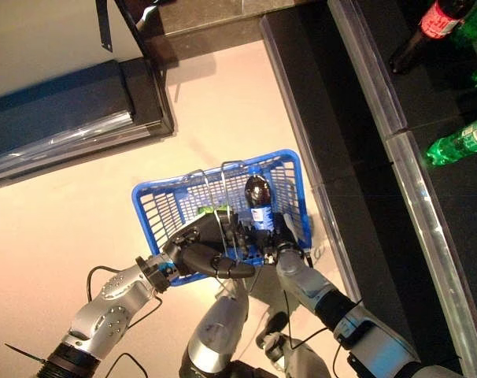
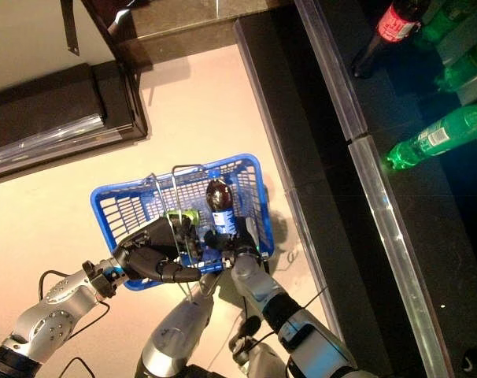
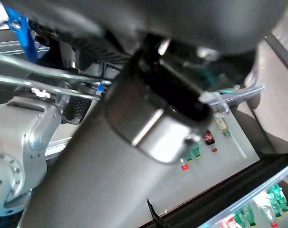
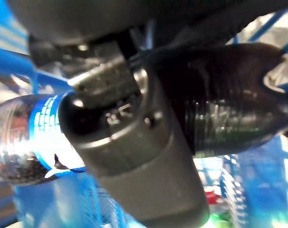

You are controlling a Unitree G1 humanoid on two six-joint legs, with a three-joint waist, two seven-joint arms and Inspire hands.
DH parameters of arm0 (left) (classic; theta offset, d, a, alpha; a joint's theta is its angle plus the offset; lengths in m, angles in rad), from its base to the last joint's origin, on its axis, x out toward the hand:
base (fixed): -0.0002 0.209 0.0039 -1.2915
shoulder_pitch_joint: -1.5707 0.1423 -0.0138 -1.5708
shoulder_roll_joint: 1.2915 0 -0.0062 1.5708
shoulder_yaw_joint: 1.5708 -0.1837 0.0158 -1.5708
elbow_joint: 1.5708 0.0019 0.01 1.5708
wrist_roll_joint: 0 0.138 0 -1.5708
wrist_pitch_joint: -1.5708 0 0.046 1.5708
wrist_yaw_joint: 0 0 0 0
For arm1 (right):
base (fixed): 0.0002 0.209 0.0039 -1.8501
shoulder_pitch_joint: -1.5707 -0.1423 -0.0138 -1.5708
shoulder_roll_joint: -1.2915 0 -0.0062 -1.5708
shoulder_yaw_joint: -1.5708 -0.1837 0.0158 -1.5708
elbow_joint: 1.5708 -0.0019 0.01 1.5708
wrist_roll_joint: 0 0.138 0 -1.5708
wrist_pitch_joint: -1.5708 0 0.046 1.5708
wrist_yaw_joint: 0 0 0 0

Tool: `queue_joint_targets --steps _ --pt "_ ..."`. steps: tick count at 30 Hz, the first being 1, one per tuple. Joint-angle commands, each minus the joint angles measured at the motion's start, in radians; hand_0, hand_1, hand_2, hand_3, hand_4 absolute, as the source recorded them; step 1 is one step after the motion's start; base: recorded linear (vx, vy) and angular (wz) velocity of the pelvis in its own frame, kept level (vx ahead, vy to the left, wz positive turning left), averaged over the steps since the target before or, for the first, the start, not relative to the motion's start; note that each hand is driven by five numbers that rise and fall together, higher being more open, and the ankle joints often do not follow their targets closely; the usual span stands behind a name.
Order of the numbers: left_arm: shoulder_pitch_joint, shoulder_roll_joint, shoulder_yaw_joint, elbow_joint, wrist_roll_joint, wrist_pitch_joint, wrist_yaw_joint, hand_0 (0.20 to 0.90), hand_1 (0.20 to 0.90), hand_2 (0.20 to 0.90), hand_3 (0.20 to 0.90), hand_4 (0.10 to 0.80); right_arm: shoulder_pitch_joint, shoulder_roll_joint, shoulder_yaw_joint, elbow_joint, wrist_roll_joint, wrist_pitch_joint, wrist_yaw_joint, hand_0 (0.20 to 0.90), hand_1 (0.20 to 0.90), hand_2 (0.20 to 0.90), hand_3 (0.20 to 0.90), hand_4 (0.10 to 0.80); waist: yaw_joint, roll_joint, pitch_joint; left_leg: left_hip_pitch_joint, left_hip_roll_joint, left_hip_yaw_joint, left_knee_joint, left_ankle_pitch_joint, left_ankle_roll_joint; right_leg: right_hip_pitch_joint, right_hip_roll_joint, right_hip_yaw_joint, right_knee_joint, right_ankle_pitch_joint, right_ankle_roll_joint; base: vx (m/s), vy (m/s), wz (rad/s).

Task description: Pick up the drink and place into the basket.

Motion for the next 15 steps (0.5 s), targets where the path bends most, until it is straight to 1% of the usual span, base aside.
queue_joint_targets --steps 1,3,5,6,7,8,12,15 --pt "-0.161 -0.147 0.054 -0.486 -0.082 -0.196 -0.230 0.300 0.300 0.300 0.200 0.100 -0.061 0.082 0.065 -0.056 -0.118 -0.063 0.051 0.300 0.300 0.300 0.200 0.100 -0.008 0.034 -0.075 0.006 0.003 0.014 0.101 -0.074 0.044 -0.058 -0.045 -0.024 -0.046 0.236 -0.051 0.000 0.000 0.00" --pt "-0.167 -0.152 0.050 -0.487 -0.077 -0.193 -0.222 0.300 0.300 0.300 0.200 0.100 -0.063 0.081 0.071 -0.046 -0.139 -0.062 0.064 0.300 0.300 0.300 0.200 0.100 -0.008 0.034 -0.074 0.007 0.003 0.012 0.096 -0.070 0.045 -0.060 -0.045 -0.025 -0.045 0.238 -0.051 0.000 0.000 0.00" --pt "-0.173 -0.149 0.053 -0.491 -0.083 -0.188 -0.221 0.300 0.300 0.300 0.200 0.100 -0.066 0.079 0.083 -0.027 -0.226 -0.063 0.099 0.300 0.300 0.300 0.200 0.100 -0.004 0.031 -0.072 0.006 0.003 0.011 0.095 -0.070 0.045 -0.064 -0.047 -0.030 -0.041 0.238 -0.049 0.000 0.000 0.00" --pt "-0.173 -0.148 0.053 -0.491 -0.083 -0.188 -0.222 0.300 0.300 0.300 0.200 0.100 -0.066 0.079 0.084 -0.026 -0.232 -0.063 0.102 0.300 0.300 0.300 0.200 0.100 -0.004 0.031 -0.073 0.005 0.003 0.011 0.095 -0.070 0.045 -0.064 -0.047 -0.030 -0.040 0.238 -0.049 0.000 0.000 0.00" --pt "-0.174 -0.147 0.056 -0.492 -0.088 -0.187 -0.224 0.300 0.300 0.300 0.200 0.100 -0.064 0.070 0.104 -0.021 -0.294 -0.047 0.129 0.300 0.300 0.300 0.200 0.100 -0.002 0.030 -0.071 0.004 0.003 0.012 0.095 -0.069 0.045 -0.069 -0.047 -0.030 -0.037 0.237 -0.047 0.000 0.000 0.00" --pt "-0.173 -0.148 0.056 -0.495 -0.093 -0.184 -0.224 0.300 0.300 0.300 0.200 0.100 -0.057 0.060 0.122 -0.020 -0.311 -0.030 0.142 0.300 0.300 0.300 0.200 0.100 -0.003 0.030 -0.072 0.002 0.003 0.011 0.093 -0.068 0.046 -0.073 -0.046 -0.030 -0.037 0.238 -0.046 -0.001 0.001 0.04" --pt "-0.166 -0.150 0.052 -0.500 -0.093 -0.188 -0.230 0.300 0.300 0.300 0.200 0.100 -0.043 0.047 0.139 0.002 -0.322 -0.010 0.152 0.300 0.300 0.300 0.200 0.100 -0.004 0.034 -0.066 0.000 0.003 0.011 0.089 -0.064 0.048 -0.077 -0.045 -0.032 -0.037 0.239 -0.044 -0.005 0.004 0.03" --pt "-0.178 -0.154 0.032 -0.506 -0.083 -0.182 -0.229 0.300 0.300 0.300 0.200 0.100 -0.057 0.059 0.134 0.073 -0.324 0.020 0.167 0.300 0.300 0.300 0.200 0.100 0.001 0.038 -0.057 0.000 0.003 0.008 0.086 -0.060 0.049 -0.080 -0.047 -0.039 -0.031 0.240 -0.044 0.000 0.000 0.00"
